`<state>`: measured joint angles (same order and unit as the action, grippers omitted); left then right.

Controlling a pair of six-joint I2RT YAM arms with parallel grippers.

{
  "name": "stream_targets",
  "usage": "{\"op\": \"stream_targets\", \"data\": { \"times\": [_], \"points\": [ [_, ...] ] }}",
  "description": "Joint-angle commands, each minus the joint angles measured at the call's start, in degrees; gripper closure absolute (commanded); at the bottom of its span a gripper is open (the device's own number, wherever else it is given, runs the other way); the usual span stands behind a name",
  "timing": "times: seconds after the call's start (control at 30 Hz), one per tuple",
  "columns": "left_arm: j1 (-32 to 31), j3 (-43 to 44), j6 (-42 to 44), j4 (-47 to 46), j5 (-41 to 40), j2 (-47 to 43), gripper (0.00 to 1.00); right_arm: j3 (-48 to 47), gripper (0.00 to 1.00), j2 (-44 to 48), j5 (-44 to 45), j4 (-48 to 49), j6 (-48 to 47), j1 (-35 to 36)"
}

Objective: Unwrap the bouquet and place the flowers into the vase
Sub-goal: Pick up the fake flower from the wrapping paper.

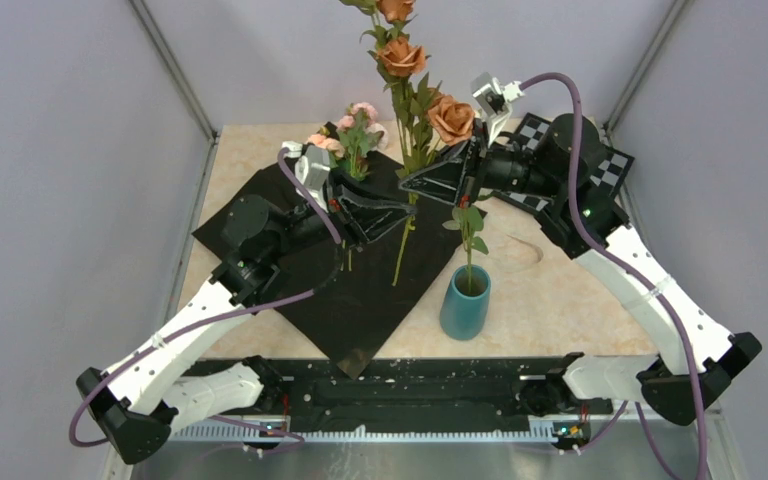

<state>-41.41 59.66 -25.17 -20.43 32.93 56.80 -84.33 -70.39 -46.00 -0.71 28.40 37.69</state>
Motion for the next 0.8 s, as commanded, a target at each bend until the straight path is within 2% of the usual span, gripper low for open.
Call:
{"op": "stream_targets", "data": {
  "times": [0.0, 0.07, 0.2, 0.43, 0.53, 0.63, 0.7, 0.77],
  "points": [
    [-0.4, 2.2, 3.5, 1.9, -0.6, -1.1, 0.69, -4.4, 1.00, 3.1, 4.5, -5.5, -7.3, 0.5],
    [-0.4, 2.5, 4.3, 3.9, -2.3, -1.4, 0.44, -5.3, 1.00, 3.9, 5.9, -8.6, -10.1, 0.5],
    [-0.4, 3.1, 5.3, 10.4, -7.3, -1.7, 0.03, -7.2, 1.00, 5.9, 8.0, -14.8, -15.3, 0.5],
    [1.9, 4.1, 5.2, 15.8, -8.5, -0.8, 0.01, -10.1, 1.00, 8.8, 14.5, -26.4, -22.5, 0.5],
    [6.9, 3.2, 2.9, 18.2, -9.5, -0.7, 0.01, -11.4, 1.00, 10.3, 17.6, -30.4, -24.3, 0.5],
    [15.0, 0.2, -1.8, 17.2, -6.8, -1.1, 0.01, -12.2, 1.00, 11.9, 20.7, -33.8, -25.6, 0.5],
    [18.5, -0.4, -2.8, 19.6, -9.4, -1.0, 0.01, -12.2, 1.00, 13.0, 23.0, -35.8, -25.9, 0.5],
    [19.8, -0.1, -1.6, 25.6, -13.6, -0.9, 0.01, -11.3, 1.00, 14.5, 25.9, -37.1, -25.7, 0.5]
  ]
}}
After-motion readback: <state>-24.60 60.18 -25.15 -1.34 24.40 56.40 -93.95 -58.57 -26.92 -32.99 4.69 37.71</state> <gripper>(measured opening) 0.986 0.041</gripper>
